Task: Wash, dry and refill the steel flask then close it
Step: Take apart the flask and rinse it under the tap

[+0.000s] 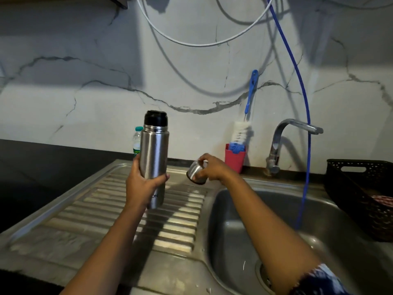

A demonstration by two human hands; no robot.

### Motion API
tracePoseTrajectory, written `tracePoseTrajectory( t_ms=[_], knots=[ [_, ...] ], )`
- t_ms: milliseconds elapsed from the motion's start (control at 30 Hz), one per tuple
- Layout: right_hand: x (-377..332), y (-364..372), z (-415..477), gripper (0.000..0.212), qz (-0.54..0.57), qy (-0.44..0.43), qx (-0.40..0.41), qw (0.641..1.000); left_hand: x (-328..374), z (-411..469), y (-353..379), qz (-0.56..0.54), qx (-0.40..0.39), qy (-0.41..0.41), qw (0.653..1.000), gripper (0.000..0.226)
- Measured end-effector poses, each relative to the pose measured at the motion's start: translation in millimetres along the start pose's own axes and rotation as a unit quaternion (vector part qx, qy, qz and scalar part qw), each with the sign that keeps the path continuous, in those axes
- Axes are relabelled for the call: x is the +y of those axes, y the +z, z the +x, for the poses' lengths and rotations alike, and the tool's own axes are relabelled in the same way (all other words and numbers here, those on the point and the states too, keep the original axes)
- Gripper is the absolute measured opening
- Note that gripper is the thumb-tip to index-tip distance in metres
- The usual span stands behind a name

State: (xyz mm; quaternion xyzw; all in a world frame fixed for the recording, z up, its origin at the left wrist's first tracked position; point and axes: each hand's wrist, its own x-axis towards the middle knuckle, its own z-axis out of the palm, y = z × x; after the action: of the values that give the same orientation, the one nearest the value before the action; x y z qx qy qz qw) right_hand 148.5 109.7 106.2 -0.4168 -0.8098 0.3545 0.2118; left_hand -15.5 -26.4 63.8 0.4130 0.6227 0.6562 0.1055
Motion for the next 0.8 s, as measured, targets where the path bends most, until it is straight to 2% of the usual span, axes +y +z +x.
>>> tracePoseTrajectory(
  t_ms=[133,267,433,567,633,700,800],
  knots=[
    [1,35,24,0.052,-0.133,-0.027,-0.07,0.988,-9,9,-13,-0.017,0.039,-0.016,0.999,0.092],
    [-3,51,32,0.057,-0.205,-0.041,-0.091,0.974,-12,12,-18,-0.017,0.064,-0.019,0.998,0.087],
    [4,64,37,0.068,-0.214,-0.029,-0.107,0.97,-10,12,-20,-0.015,0.059,-0.022,0.998,0.088],
    [8,53,25,0.09,-0.175,-0.035,-0.109,0.978,-2,9,-15,-0.002,0.035,-0.01,0.999,0.088],
    [3,32,11,0.082,-0.12,-0.046,-0.046,0.991,2,6,-11,0.005,0.016,0.0,1.0,0.087],
    [-5,4,-12,0.06,-0.019,-0.052,0.063,0.997,6,2,-5,0.02,-0.008,0.004,1.0,0.088],
    [-17,-39,-60,0.024,0.096,-0.081,0.197,0.972,16,-8,8,0.08,-0.049,0.035,0.995,0.094]
  ],
)
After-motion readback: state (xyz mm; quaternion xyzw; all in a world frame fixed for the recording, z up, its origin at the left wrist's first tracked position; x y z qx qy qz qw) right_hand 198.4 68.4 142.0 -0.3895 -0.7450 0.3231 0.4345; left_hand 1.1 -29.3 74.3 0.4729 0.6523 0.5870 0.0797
